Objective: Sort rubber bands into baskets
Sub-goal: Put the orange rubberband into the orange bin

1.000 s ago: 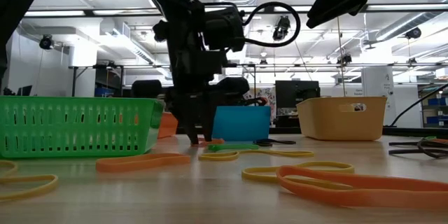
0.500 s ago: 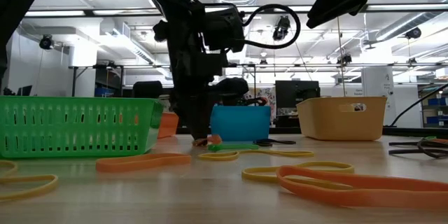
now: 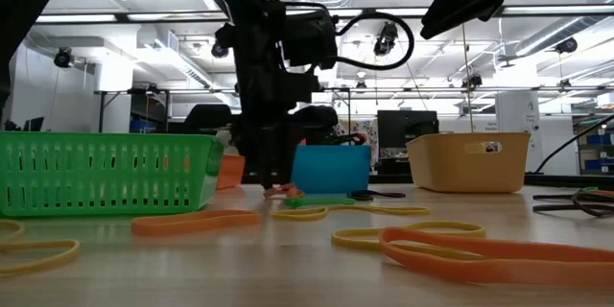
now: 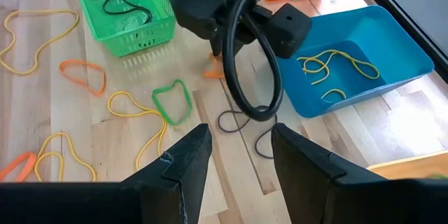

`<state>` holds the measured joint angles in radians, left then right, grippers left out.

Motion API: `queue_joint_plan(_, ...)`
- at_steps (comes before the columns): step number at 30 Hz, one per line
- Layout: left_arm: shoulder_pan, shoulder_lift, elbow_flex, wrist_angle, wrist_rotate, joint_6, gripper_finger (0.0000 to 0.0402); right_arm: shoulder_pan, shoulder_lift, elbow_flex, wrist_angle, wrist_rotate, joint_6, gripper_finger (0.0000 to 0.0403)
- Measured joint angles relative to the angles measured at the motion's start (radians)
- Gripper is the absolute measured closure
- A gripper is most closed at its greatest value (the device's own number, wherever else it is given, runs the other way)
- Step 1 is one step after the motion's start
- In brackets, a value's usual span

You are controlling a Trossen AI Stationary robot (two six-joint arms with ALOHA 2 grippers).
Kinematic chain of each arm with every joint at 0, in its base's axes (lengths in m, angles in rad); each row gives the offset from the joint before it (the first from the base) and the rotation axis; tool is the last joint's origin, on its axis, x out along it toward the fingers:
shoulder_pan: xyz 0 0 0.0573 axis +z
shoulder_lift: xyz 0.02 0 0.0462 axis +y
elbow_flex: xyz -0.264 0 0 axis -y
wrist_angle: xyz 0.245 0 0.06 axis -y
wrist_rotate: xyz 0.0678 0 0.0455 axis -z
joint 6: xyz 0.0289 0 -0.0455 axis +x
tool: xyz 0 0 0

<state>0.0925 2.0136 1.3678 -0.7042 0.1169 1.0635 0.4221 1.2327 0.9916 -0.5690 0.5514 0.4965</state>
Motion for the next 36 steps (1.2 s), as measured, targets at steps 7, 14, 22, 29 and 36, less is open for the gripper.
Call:
queue_joint_plan(7, 0.0, 0.0, 0.008, -0.026, 0.004, 0.022, 0.0319, 0.0, 0.0, 0.0, 0.0, 0.0, 0.0, 0.0257)
queue_joint_plan(14, 0.0, -0.003, 0.046, -0.058, 0.02, 0.008, 0.0321, 0.0, 0.0, 0.0, 0.0, 0.0, 0.001, 0.0257)
queue_joint_plan(22, -0.006, -0.003, 0.045, -0.083, 0.085, -0.021, 0.0322, 0.0, 0.0, 0.0, 0.0, 0.0, 0.001, 0.0257)
queue_joint_plan(29, -0.005, 0.01, 0.045, -0.063, 0.085, -0.038, 0.0322, -0.002, 0.0, 0.0, 0.0, 0.0, 0.001, 0.0257)
queue_joint_plan(36, -0.006, 0.062, 0.046, -0.06, 0.087, -0.055, 0.0322, -0.002, 0.0, 0.0, 0.0, 0.001, 0.004, 0.0257)
